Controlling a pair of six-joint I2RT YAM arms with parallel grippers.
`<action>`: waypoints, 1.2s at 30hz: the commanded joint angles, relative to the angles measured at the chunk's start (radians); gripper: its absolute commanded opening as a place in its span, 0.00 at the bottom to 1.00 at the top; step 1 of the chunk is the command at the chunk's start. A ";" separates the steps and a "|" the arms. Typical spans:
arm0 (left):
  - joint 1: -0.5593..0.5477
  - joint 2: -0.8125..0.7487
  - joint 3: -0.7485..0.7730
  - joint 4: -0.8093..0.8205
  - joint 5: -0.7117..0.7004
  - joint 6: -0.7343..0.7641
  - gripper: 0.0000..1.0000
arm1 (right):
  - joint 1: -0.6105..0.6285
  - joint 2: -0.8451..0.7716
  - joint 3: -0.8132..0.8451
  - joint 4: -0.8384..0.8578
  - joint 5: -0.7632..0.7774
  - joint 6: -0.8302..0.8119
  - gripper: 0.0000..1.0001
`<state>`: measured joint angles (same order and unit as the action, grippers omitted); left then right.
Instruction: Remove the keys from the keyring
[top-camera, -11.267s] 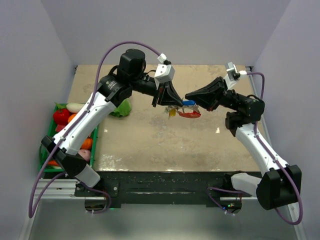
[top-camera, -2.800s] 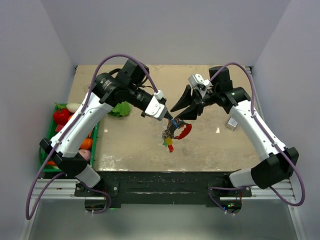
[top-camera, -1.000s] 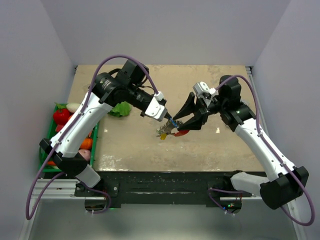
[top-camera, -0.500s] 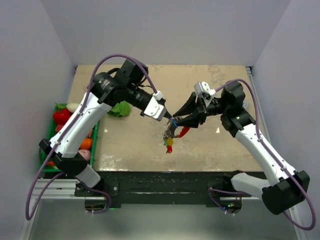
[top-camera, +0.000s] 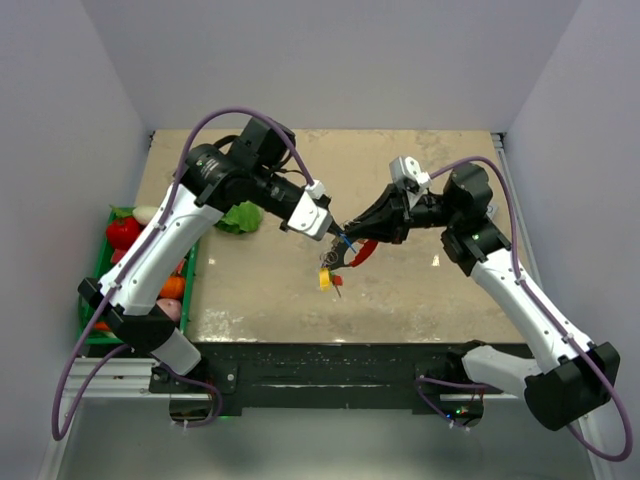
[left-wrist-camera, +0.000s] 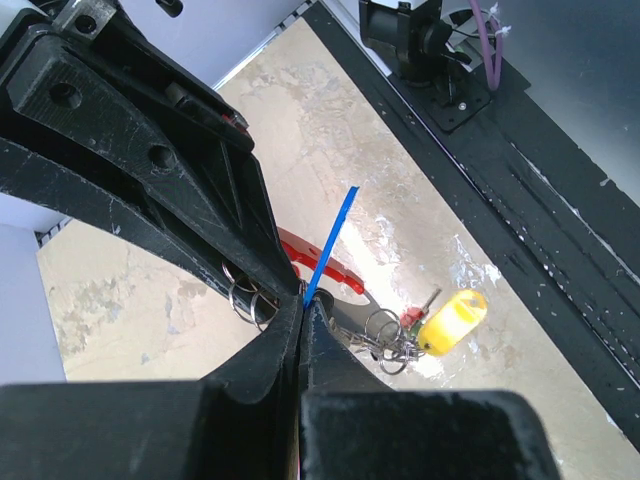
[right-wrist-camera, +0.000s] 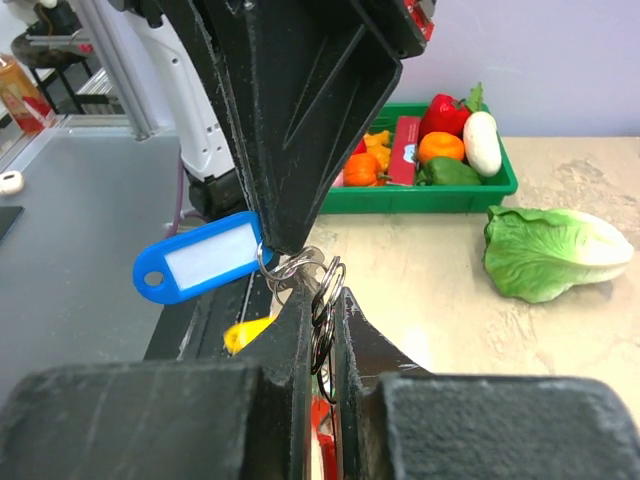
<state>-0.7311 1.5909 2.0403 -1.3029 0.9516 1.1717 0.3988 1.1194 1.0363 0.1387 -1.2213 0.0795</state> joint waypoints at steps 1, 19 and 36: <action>0.004 -0.034 0.035 0.027 0.036 0.013 0.00 | -0.003 -0.023 -0.013 0.070 0.089 0.072 0.00; -0.103 -0.058 0.015 0.160 -0.258 -0.151 0.00 | -0.032 0.031 0.005 0.073 0.262 0.152 0.00; -0.268 -0.077 -0.010 0.208 -0.432 -0.184 0.35 | -0.046 0.031 0.034 0.067 0.273 0.160 0.00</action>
<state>-0.9901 1.5330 1.9621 -1.1152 0.4671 1.0046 0.3672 1.1515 1.0225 0.1780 -0.9840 0.2436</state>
